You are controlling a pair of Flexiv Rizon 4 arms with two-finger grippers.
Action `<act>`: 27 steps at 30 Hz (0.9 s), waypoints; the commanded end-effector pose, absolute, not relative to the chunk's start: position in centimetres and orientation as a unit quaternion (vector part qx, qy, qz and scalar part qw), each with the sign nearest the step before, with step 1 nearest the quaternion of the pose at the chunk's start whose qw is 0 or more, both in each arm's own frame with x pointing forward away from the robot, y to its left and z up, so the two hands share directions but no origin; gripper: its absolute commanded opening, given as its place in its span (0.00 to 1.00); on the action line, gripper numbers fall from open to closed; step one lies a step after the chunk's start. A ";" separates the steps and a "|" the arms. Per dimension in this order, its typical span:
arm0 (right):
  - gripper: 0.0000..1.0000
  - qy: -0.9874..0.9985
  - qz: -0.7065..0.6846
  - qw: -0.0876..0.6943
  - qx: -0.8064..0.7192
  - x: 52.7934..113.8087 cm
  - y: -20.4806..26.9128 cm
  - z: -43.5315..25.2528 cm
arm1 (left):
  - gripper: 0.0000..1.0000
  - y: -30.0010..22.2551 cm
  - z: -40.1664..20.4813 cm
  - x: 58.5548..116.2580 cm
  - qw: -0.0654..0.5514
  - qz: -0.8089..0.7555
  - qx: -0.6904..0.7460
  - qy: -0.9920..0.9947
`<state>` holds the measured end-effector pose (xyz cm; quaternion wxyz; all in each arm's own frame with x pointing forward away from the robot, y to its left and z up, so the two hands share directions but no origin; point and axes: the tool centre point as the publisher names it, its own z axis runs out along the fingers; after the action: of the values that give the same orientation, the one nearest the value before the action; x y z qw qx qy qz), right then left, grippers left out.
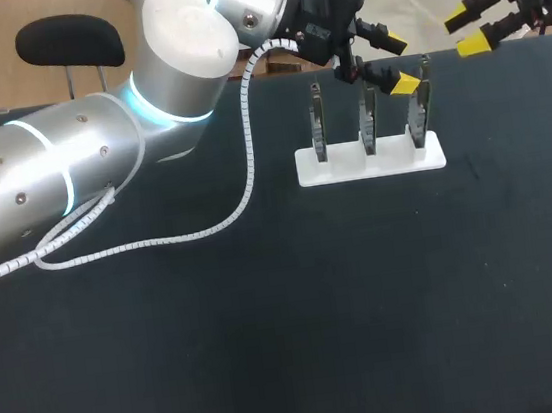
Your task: Pick up the optical module with the left hand, and insert it into the network port with the right hand.
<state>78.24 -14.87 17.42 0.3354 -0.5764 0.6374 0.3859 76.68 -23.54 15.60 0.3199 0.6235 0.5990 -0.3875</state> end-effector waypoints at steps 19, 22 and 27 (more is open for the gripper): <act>0.00 0.623 0.373 0.336 -0.600 78.0 -11.8 18.3 | 1.00 -23.6 15.6 76.8 0.317 -0.387 0.625 0.599; 0.00 0.618 0.374 0.335 -0.605 77.8 -11.2 18.4 | 1.00 -23.6 15.6 76.8 0.317 -0.387 0.625 0.599; 0.00 0.616 0.376 0.334 -0.606 77.6 -10.5 18.3 | 1.00 -23.6 15.6 76.8 0.317 -0.387 0.625 0.599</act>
<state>77.73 -10.76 18.36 0.3336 -0.6062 0.6150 0.3782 76.68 -23.54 15.60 0.3199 0.6235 0.5990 -0.3875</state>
